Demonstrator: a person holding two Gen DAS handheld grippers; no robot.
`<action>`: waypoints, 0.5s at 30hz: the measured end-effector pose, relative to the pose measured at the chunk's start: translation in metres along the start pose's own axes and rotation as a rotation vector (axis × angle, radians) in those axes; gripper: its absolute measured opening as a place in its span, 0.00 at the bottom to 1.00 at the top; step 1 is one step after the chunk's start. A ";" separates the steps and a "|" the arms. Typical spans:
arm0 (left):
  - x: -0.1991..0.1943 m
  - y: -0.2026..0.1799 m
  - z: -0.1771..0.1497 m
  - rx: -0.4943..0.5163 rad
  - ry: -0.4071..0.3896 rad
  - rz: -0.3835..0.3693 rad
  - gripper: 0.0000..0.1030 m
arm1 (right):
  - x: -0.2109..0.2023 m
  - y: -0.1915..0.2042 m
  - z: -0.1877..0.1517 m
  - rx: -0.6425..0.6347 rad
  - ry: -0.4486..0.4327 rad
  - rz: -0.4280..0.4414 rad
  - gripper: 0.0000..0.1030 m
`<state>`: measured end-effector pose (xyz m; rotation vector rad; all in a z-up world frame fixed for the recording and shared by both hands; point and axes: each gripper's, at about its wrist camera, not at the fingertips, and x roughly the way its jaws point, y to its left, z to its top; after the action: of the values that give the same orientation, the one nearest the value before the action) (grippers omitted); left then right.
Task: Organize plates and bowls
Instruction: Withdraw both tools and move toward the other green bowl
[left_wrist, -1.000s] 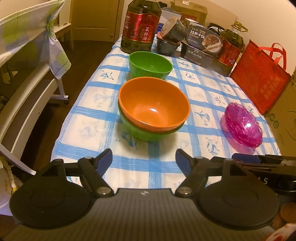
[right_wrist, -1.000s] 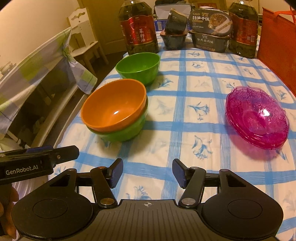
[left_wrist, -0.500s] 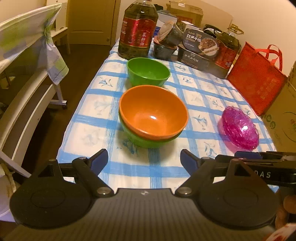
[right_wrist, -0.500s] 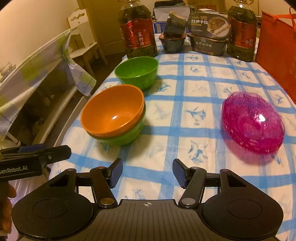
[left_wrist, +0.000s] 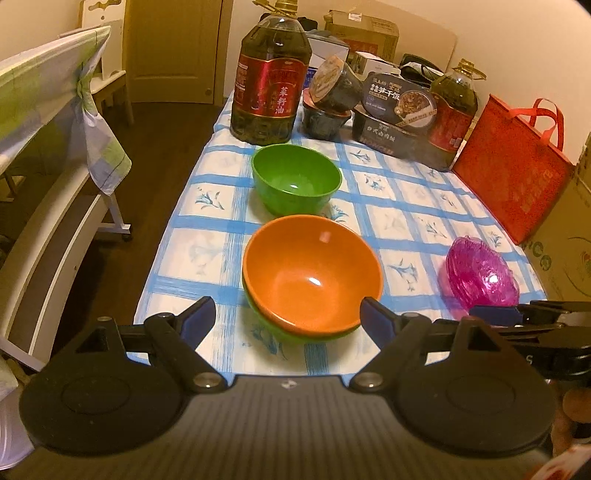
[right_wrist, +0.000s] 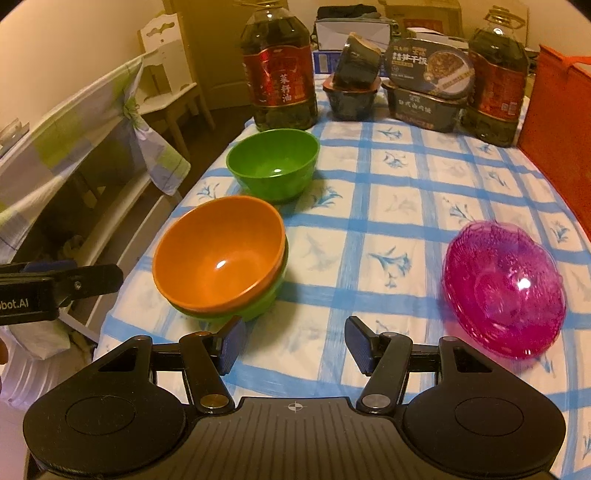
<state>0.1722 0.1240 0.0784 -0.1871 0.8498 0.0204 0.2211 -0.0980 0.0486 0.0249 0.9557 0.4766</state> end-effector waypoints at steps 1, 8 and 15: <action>0.001 0.001 0.002 -0.002 0.000 0.001 0.81 | 0.001 0.000 0.002 -0.002 0.000 0.002 0.58; 0.011 0.005 0.021 -0.008 -0.004 -0.008 0.81 | 0.011 0.000 0.020 -0.018 0.002 0.013 0.58; 0.035 0.014 0.055 0.019 -0.002 0.019 0.81 | 0.033 -0.015 0.055 0.021 0.007 0.046 0.58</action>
<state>0.2347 0.1448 0.0856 -0.1609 0.8492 0.0298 0.2866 -0.0881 0.0516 0.0645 0.9687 0.5087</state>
